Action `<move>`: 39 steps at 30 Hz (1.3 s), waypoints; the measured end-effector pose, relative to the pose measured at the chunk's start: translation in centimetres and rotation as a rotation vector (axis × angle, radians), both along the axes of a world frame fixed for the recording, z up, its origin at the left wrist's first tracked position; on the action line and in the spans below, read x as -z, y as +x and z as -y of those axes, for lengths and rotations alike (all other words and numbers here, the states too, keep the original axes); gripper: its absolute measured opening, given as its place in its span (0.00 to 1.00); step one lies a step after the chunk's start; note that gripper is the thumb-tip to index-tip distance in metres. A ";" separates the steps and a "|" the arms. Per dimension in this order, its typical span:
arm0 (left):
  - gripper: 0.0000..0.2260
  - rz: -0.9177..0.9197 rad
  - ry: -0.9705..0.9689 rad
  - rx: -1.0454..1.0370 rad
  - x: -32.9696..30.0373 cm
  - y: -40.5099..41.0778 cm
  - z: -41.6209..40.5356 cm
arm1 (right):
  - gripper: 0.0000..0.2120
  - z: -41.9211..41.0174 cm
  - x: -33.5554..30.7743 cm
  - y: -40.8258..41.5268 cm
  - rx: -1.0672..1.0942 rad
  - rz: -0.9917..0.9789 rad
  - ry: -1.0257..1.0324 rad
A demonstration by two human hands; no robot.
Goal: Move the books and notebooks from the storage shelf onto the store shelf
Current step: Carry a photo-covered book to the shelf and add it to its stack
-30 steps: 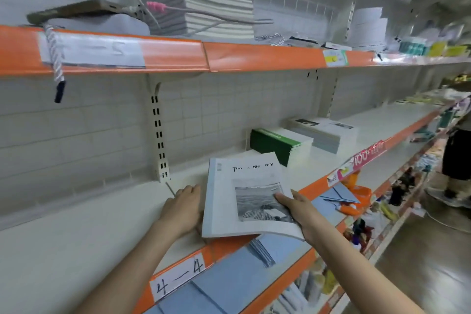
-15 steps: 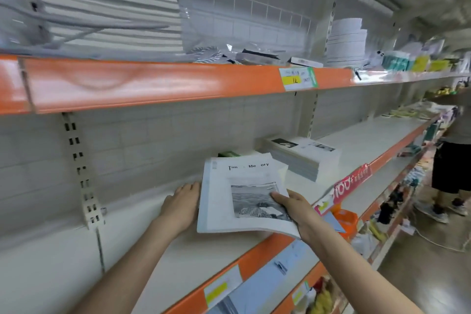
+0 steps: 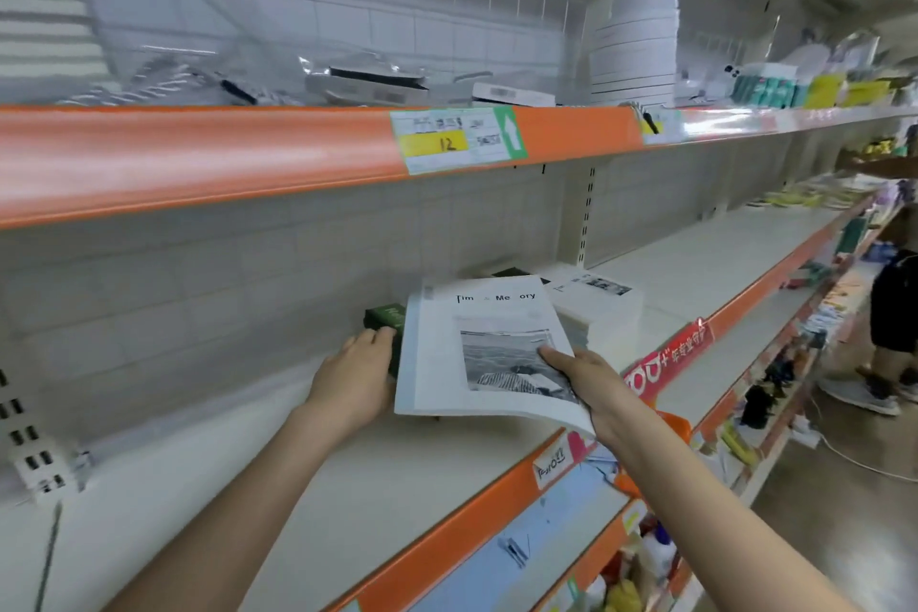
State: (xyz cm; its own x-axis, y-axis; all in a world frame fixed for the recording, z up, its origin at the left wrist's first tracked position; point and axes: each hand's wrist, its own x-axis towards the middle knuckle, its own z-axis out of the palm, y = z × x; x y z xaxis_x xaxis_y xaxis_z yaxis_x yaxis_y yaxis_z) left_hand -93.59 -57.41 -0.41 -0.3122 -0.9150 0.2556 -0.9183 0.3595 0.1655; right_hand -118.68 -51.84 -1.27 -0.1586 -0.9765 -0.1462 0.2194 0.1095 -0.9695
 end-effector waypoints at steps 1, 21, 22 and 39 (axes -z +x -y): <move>0.18 -0.006 0.002 -0.005 -0.2 -0.9 0.6 | 0.09 0.8 0.0 -1.0 -0.010 0.001 -0.007; 0.21 -0.038 -0.029 -0.237 0.4 -24.3 9.9 | 0.12 16.3 -2.1 -24.8 -0.260 -0.225 -0.027; 0.21 -0.048 -0.007 -0.251 0.7 -25.1 10.1 | 0.12 17.0 -2.2 -25.6 -0.274 -0.236 -0.018; 0.17 -0.270 0.081 -0.423 4.1 -29.0 12.0 | 0.19 24.8 -2.2 -29.1 -0.478 -0.446 0.053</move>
State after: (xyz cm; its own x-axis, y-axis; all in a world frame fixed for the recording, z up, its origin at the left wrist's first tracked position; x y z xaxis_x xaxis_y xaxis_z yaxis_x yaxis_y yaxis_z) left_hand -122.60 -69.43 -4.55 0.1574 -0.9672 0.1992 -0.9013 -0.0583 0.4293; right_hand -147.76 -76.68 0.89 0.2343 -0.9477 -0.2165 -0.2866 0.1455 -0.9469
